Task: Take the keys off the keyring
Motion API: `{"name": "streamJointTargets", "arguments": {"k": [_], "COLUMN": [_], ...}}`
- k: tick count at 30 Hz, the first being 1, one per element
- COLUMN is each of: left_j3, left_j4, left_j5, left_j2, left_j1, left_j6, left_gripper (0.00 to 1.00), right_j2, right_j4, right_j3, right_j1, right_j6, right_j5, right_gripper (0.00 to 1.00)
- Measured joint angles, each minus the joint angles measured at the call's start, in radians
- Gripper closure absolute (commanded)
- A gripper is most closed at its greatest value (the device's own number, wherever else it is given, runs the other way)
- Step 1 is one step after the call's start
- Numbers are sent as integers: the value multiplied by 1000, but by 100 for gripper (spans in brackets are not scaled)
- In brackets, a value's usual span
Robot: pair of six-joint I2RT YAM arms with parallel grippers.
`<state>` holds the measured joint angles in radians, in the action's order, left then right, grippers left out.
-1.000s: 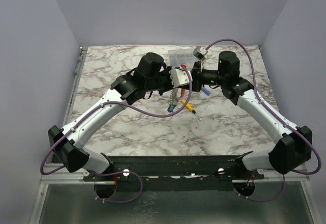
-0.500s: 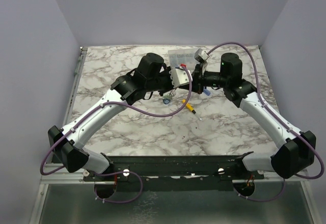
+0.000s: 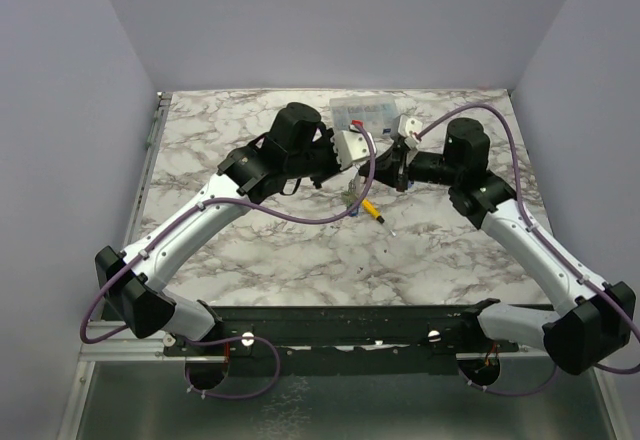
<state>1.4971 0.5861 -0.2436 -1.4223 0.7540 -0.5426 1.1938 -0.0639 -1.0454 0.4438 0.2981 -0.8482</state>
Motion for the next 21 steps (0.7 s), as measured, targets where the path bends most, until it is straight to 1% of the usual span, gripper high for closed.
{"name": "streamJointTargets", "arguments": {"k": [10, 21], "left_j3": [0, -21], "left_j4": [-1, -9], "left_j5": [-7, -4], "left_j2": [-1, -1], "left_j1": [0, -6], "left_j6": [0, -9], "left_gripper": [100, 100], "right_j2": [-26, -39], "right_j4": [47, 89], "right_j3": [31, 33], "right_j1": [0, 0], "right_j6": [17, -21], "right_j5": [11, 13], "right_gripper": [100, 99]}}
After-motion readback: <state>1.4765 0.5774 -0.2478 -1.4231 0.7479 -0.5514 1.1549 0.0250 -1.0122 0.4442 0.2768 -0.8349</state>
